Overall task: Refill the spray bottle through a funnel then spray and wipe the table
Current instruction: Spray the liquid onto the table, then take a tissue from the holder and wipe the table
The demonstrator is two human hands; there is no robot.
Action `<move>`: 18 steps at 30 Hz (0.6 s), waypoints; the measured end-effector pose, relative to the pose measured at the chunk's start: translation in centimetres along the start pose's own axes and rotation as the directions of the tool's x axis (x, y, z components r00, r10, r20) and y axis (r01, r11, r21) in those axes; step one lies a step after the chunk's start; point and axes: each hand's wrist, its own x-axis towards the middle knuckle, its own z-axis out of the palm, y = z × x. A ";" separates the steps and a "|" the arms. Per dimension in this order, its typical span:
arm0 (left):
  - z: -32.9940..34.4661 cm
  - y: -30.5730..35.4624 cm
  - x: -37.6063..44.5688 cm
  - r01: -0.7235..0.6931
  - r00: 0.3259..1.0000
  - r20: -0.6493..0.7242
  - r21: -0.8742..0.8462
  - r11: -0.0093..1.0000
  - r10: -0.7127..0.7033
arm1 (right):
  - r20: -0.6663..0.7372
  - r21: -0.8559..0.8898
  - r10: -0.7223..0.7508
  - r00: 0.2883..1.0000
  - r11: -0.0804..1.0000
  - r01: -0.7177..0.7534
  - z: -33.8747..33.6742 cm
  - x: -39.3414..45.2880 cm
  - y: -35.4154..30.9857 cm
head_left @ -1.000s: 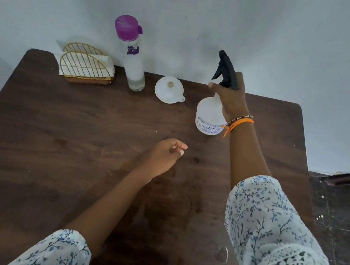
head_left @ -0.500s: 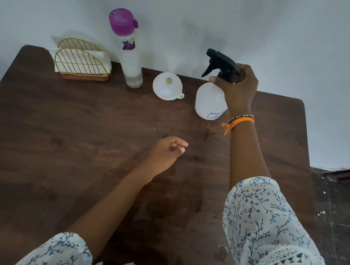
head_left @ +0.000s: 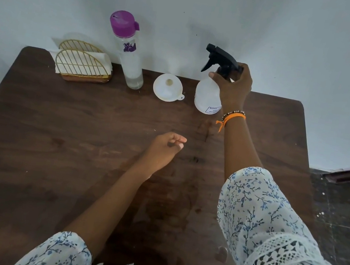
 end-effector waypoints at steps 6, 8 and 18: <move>-0.9 -0.2 -0.7 0.018 0.999 -0.029 -0.027 0.999 -0.019 | -0.045 0.158 0.151 0.987 0.977 -0.142 -0.9 -3.6 1.4; -1.4 -0.4 -1.2 0.025 0.999 -0.044 -0.050 0.998 -0.027 | -0.062 0.204 0.214 0.975 0.959 -0.198 -0.8 -6.1 1.7; -4.9 -1.6 -5.8 -0.052 0.963 -0.269 -0.150 0.987 0.010 | 0.241 0.198 0.243 0.940 0.935 -0.293 2.4 -16.3 0.5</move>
